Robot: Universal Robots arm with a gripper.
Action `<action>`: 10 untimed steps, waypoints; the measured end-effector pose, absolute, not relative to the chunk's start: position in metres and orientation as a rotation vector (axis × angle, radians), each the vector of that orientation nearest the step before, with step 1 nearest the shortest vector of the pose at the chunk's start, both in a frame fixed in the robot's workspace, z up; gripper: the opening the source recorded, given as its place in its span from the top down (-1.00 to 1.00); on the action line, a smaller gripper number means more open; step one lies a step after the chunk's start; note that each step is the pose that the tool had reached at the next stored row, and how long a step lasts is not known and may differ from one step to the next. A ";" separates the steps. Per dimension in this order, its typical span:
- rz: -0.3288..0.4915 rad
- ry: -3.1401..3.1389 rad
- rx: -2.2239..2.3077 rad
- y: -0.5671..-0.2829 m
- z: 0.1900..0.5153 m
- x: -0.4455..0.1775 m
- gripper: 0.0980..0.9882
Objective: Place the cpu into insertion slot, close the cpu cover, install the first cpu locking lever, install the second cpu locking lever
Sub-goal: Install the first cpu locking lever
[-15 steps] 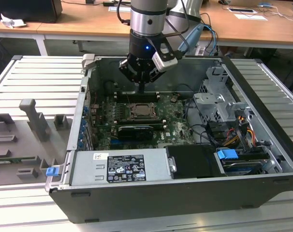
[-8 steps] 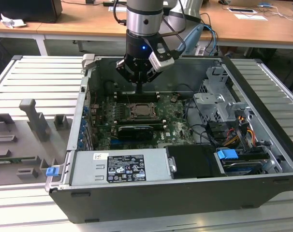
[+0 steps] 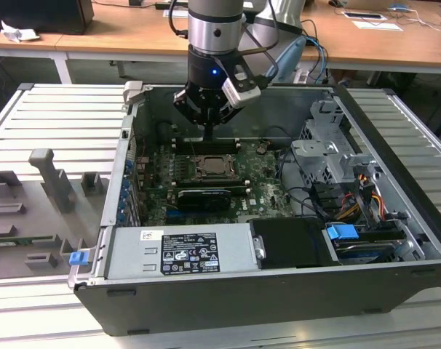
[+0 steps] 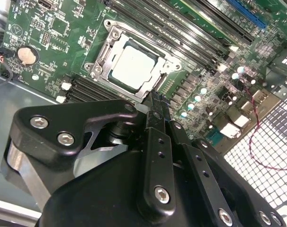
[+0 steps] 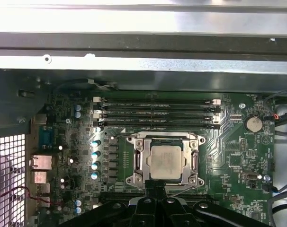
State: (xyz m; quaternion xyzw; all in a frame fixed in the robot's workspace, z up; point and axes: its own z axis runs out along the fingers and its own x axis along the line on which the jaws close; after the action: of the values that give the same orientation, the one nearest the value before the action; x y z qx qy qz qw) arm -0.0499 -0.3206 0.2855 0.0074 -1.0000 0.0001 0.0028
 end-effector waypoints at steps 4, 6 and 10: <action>0.000 -3.138 0.024 -0.321 0.285 -0.052 0.98; 0.000 -3.139 0.024 -0.321 0.285 -0.052 0.98; 0.000 -3.143 0.024 -0.321 0.285 -0.056 0.98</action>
State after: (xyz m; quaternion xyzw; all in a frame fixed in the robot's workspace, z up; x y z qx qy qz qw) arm -0.0557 -0.3206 0.2851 0.0077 -1.0000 0.0001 -0.0005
